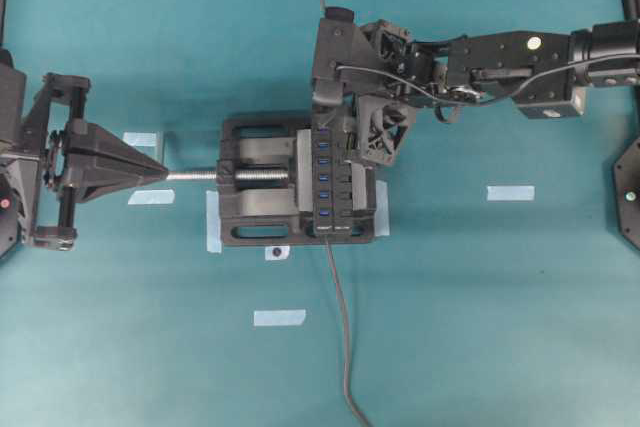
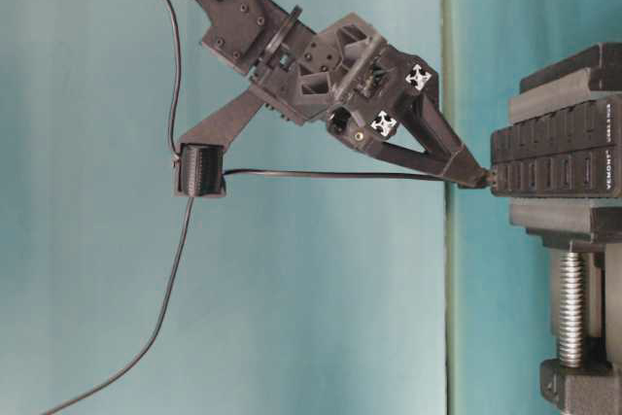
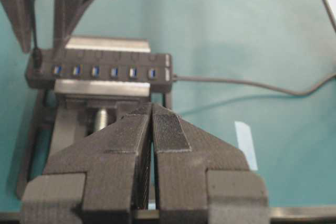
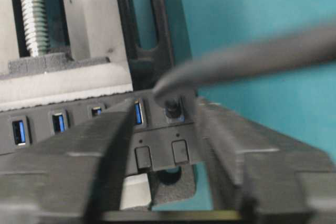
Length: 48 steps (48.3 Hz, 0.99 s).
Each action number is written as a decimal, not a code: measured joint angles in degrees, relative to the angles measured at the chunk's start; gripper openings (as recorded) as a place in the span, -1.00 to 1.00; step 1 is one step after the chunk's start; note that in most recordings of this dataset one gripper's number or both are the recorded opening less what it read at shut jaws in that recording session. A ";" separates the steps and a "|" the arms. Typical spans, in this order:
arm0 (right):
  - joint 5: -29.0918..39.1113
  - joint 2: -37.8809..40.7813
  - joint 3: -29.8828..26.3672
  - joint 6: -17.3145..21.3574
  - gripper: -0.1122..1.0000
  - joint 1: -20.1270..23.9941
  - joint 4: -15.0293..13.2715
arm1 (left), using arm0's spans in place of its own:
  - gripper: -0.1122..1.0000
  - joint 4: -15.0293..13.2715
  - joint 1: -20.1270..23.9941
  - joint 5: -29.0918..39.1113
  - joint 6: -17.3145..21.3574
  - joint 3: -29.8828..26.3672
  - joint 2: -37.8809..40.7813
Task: Insert the USB into the second port from the front of the fixed hub.
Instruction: 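Close the right gripper on the black USB plug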
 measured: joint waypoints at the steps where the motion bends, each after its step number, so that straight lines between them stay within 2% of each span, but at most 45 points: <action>1: 0.09 -0.09 0.00 0.00 -0.14 0.00 0.00 | -0.80 0.00 0.00 -0.09 0.00 0.00 0.00; 8: -0.09 -0.09 -0.18 0.00 -0.25 0.00 0.00 | -0.80 0.00 0.00 0.00 -0.18 0.00 0.09; 22: -0.62 0.00 -0.26 0.00 -0.31 0.00 0.00 | -0.80 0.00 0.00 0.00 -0.26 0.00 0.00; 36: -0.53 -0.09 -0.35 0.09 -0.56 -0.09 0.00 | -0.80 0.00 0.00 -0.09 -0.35 0.00 0.00; 48: -0.53 -0.09 -0.35 0.00 -0.58 -0.09 -0.09 | -0.80 0.00 0.00 -0.09 -0.35 0.09 -0.18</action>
